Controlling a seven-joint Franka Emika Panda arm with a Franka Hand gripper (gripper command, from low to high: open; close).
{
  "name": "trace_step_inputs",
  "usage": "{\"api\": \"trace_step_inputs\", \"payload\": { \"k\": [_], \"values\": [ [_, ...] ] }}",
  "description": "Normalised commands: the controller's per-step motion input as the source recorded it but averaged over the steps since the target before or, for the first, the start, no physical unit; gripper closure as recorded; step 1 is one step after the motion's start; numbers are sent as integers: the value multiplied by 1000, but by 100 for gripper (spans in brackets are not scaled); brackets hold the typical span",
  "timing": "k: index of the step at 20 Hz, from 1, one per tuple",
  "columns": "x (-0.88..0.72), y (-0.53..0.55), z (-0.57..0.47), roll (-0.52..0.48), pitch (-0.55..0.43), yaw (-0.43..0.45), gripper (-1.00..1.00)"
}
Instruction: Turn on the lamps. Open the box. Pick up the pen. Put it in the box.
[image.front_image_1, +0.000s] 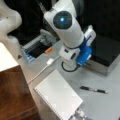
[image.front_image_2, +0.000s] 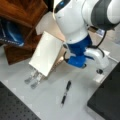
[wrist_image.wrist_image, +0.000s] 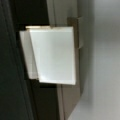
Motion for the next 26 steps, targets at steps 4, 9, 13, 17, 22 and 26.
{"api": "trace_step_inputs", "payload": {
  "k": [4,9,13,17,22,26],
  "values": [
    [-71,5,-270,321,-158,-68,-100],
    [-92,49,-201,263,-134,-119,-100],
    [-88,130,-175,225,-121,-145,-100],
    [-140,153,-159,280,-125,-107,-100],
    [-201,102,-161,360,-128,-60,-100],
    [-154,19,-133,316,-104,-49,-100]
  ]
}}
